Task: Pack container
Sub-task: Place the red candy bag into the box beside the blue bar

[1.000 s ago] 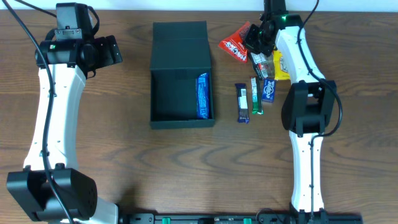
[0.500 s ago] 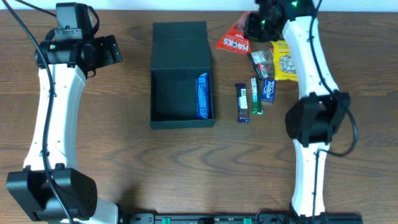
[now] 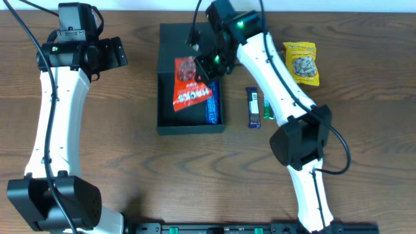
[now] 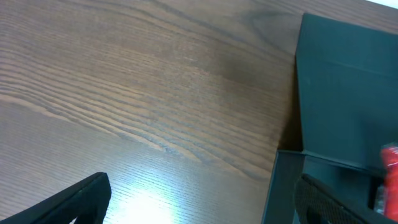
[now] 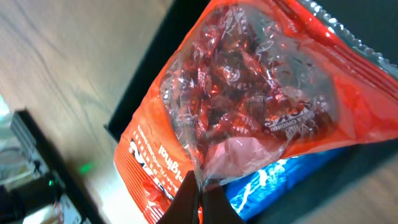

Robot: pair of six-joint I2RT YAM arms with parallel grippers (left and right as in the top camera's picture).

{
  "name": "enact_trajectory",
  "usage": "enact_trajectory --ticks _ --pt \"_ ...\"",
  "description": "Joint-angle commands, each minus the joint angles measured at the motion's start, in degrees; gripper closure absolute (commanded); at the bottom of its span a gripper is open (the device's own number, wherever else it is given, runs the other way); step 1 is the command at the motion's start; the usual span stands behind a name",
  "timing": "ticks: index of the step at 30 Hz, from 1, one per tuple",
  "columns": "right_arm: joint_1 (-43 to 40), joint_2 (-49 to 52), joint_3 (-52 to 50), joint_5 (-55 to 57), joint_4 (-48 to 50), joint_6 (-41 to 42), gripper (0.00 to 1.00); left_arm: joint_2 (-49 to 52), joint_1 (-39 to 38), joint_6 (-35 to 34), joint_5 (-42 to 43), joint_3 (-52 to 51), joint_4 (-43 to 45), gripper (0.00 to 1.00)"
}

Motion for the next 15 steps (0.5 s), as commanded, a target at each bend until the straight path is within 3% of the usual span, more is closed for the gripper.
enact_trajectory --ticks 1,15 --pt "0.8 0.4 -4.5 -3.6 1.3 -2.5 0.99 0.0 0.3 0.9 0.0 -0.1 -0.3 0.04" --pt "3.9 0.4 -14.3 -5.9 8.9 -0.4 0.98 0.0 0.3 0.8 0.0 -0.1 -0.2 0.05"
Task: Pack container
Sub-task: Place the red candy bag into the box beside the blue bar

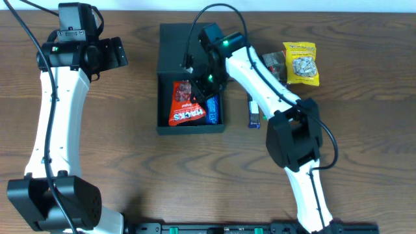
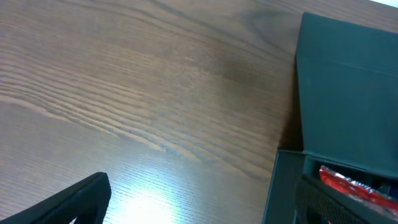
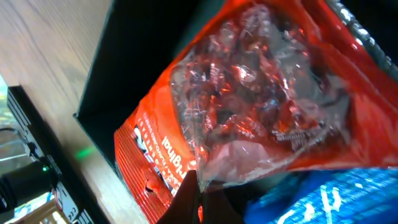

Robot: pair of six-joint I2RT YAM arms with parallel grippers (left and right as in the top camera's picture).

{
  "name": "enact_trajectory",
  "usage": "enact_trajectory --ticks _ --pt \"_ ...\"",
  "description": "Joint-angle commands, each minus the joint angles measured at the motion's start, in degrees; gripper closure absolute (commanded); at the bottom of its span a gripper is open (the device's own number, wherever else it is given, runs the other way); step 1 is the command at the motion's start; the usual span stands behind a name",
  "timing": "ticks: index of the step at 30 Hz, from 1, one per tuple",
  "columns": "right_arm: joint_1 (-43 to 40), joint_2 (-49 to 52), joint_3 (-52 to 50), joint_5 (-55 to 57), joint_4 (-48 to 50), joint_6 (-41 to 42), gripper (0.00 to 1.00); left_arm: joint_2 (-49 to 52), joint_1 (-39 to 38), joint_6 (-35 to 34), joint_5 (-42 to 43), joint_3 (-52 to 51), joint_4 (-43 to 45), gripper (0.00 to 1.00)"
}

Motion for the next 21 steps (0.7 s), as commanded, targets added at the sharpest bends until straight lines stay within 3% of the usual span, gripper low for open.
enact_trajectory --ticks 1,9,21 --pt "1.3 0.2 0.1 -2.1 1.2 0.1 0.99 0.0 0.3 0.7 0.0 -0.1 -0.2 0.04" --pt "1.8 0.2 -1.8 6.6 2.9 2.3 0.99 0.0 0.3 0.7 0.0 -0.1 -0.2 0.04" --pt "1.2 0.2 -8.7 11.3 7.0 6.1 0.99 0.0 0.3 0.6 0.0 -0.1 -0.2 0.05"
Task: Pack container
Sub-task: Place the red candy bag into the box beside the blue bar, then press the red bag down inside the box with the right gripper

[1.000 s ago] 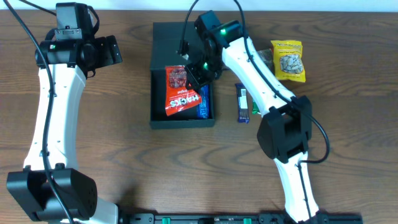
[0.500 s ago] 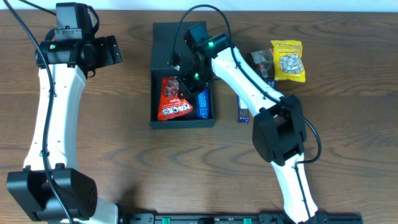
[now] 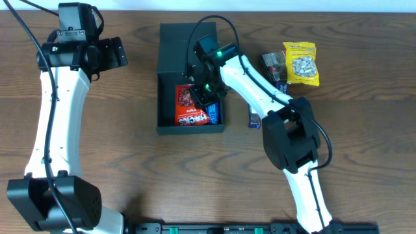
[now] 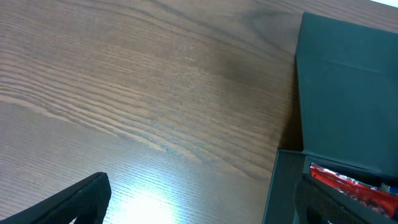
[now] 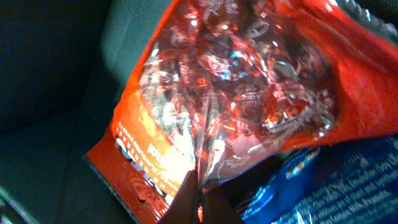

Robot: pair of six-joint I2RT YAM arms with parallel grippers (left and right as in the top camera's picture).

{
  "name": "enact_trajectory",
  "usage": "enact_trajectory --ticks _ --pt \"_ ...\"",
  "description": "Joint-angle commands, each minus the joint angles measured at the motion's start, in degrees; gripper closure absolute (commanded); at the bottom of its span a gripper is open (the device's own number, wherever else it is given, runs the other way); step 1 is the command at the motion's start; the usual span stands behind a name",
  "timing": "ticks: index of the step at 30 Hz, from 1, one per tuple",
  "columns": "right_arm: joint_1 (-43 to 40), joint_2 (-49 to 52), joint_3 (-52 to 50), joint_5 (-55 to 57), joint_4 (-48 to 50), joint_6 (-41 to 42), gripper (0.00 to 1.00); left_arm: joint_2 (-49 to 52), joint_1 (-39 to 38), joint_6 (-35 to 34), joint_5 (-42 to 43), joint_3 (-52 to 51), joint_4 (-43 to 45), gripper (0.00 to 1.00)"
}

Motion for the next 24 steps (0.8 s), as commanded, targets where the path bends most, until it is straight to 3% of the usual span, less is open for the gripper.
enact_trajectory --ticks 1,3,8,10,13,16,19,21,22,23,24 --pt "0.0 0.2 -1.4 2.7 0.4 2.0 0.99 0.0 0.3 0.6 0.0 -0.1 -0.2 0.04" --pt "0.0 0.2 -1.4 4.5 0.4 2.9 0.98 0.0 0.3 0.6 0.0 -0.1 -0.3 0.05" --pt "-0.3 -0.5 -0.5 4.8 -0.3 4.6 0.71 0.0 0.3 0.6 0.0 -0.1 -0.3 0.04" --pt "-0.3 -1.3 0.2 4.8 -0.5 4.9 0.66 0.0 0.3 0.6 0.0 -0.1 -0.3 0.05" --pt "-0.3 -4.1 0.7 5.5 -0.2 4.9 0.48 0.0 0.3 0.6 0.0 -0.1 -0.3 0.04" --pt "-0.3 -7.8 0.7 9.3 0.1 4.9 0.39 0.0 0.3 0.6 0.0 -0.1 -0.3 0.05" --pt "-0.2 -10.5 0.7 12.1 1.1 4.9 0.41 0.0 0.3 0.6 0.0 -0.1 -0.3 0.04" --pt "-0.2 -11.0 0.7 12.1 2.2 4.9 0.67 0.0 0.3 0.6 0.0 -0.1 -0.3 0.05" --pt "-0.2 -10.9 0.7 12.0 2.5 4.9 0.91 0.0 0.3 0.6 0.0 -0.1 -0.3 0.05" --pt "-0.2 -10.5 0.7 12.0 2.6 4.9 0.98 0.0 0.3 0.6 0.0 -0.1 -0.3 0.05" --pt "0.0 -9.9 0.7 11.8 2.6 4.9 0.99 0.0 0.3 0.6 0.0 -0.1 -0.3 0.05"
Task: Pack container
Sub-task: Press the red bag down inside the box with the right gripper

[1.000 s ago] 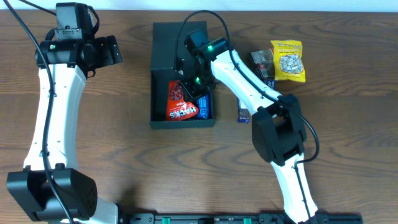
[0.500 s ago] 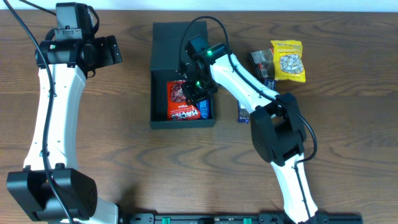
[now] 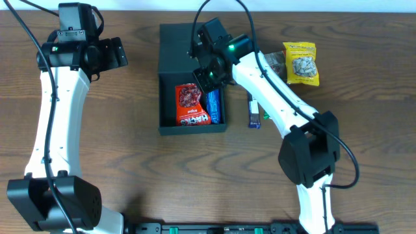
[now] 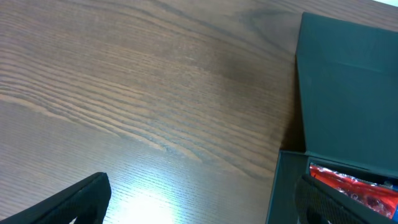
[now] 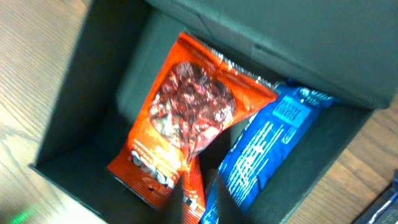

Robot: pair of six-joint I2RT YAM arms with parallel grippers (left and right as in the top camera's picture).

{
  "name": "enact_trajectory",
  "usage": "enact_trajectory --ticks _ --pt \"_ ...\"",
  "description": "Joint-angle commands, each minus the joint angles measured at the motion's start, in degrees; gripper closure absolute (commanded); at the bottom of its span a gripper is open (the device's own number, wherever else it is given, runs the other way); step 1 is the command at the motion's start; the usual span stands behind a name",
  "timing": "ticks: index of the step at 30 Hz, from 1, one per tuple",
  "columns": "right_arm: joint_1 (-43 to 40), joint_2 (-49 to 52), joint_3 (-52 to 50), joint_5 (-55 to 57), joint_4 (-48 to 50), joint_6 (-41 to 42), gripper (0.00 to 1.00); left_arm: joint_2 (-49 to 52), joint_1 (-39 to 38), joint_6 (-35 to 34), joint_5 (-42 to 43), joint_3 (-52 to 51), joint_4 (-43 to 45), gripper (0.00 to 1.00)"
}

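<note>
The black box [image 3: 168, 97] stands open, its lid [image 3: 175, 45] folded back. Inside, a red candy bag [image 3: 190, 104] lies flat, left of a blue pack [image 3: 214, 107]. The right wrist view shows the same red bag [image 5: 186, 118] and blue pack [image 5: 264, 146] from above. My right gripper [image 3: 209, 77] hovers over the box's far edge, open, with nothing held; its fingertips [image 5: 214, 202] frame the bag's near corner. My left gripper [image 3: 114, 53] stays far left of the box, open and empty, over bare wood [image 4: 199, 208].
Right of the box lie a blue bar [image 3: 253, 109] and a small green packet [image 3: 266, 116]. Further back are a yellow nut bag [image 3: 301, 63] and a clear packet [image 3: 273, 62]. The box's corner [image 4: 292, 180] borders the left wrist view.
My right gripper has let go of the red bag and now stands higher, above the box's far edge. The bag lies flat in the box. The left arm is unchanged.
My right gripper held the red bag by its edge above the box. Then the bag hung lower, partly inside beside the blue pack. Then it was down on the box floor, still gripped. Now it lies released and the gripper is clear of it.
</note>
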Motion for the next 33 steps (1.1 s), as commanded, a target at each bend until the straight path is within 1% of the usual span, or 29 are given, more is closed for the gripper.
enact_trajectory --ticks 1,4,14,19,27,33 --pt "0.2 1.1 0.3 0.5 0.0 -0.2 0.99 0.0 0.3 0.6 0.0 -0.1 -0.2 0.05" --pt "0.7 3.1 0.3 -2.8 -0.1 -2.3 0.99 0.0 0.3 0.6 0.0 -0.1 -0.3 0.05" --pt "1.2 11.5 0.3 -2.5 -1.1 -2.2 0.99 0.0 0.3 0.6 0.0 -0.1 -0.3 0.05" --pt "1.1 11.4 0.4 0.1 -1.2 -1.5 0.99 0.0 0.3 0.6 0.0 -0.1 -0.3 0.05" --pt "0.9 8.4 0.7 0.0 -1.1 -1.4 0.99 0.0 0.3 0.6 0.0 -0.1 -0.3 0.05" --pt "0.9 8.3 0.7 0.0 -1.1 -1.4 0.99 0.0 0.3 0.6 0.0 -0.1 -0.3 0.05"
